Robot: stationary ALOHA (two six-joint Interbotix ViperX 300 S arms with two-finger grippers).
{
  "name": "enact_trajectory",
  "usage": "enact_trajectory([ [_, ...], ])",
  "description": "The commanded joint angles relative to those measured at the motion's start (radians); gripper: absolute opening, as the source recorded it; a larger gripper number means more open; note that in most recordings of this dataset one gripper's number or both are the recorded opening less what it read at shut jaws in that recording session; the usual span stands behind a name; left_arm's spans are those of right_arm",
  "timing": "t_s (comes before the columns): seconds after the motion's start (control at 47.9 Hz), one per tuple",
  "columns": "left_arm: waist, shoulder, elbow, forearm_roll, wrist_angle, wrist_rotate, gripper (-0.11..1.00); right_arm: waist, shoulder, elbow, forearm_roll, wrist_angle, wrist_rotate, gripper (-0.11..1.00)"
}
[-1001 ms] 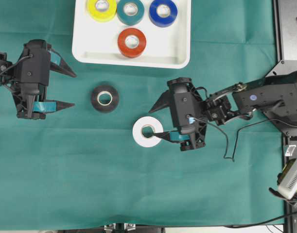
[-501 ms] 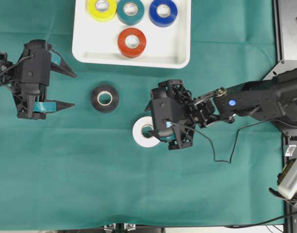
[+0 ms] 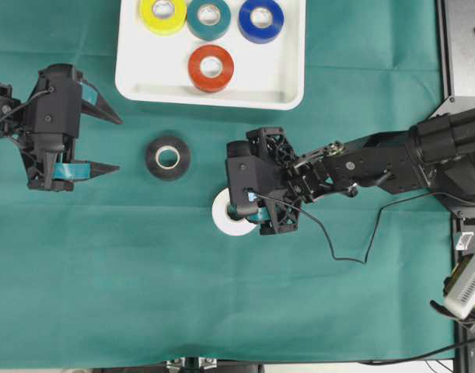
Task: Put the tape alternately from left to right into the white case.
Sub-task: 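Lower the right gripper into the white roll's hole and close, then carry the white roll with the right gripper into the tray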
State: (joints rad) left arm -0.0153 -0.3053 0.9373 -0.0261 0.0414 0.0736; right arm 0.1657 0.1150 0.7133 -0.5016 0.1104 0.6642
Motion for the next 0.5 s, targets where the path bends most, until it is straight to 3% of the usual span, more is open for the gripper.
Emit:
enact_trajectory([
  [0.0,-0.003,-0.006,-0.008,-0.002,-0.008,-0.002,0.75,-0.003,-0.021,-0.017,0.002,-0.003,-0.002,0.78],
  [0.188,-0.003,-0.008,-0.008,-0.002,-0.008,-0.002,0.75,-0.002,-0.021,-0.02,0.0,-0.002,-0.003,0.72],
  [0.271,-0.003,-0.008,-0.008,-0.003,-0.008,-0.002,0.75,-0.003,-0.023,-0.025,0.002,-0.003,-0.003,0.56],
  [0.396,-0.003,-0.008,-0.008,-0.003,-0.008,-0.002,0.75,-0.003,-0.023,-0.029,0.0,-0.003,-0.002,0.24],
  [0.48,-0.003,-0.008,-0.008,-0.003,-0.008,-0.002,0.75,-0.003,-0.026,-0.031,0.0,-0.003,-0.002,0.24],
])
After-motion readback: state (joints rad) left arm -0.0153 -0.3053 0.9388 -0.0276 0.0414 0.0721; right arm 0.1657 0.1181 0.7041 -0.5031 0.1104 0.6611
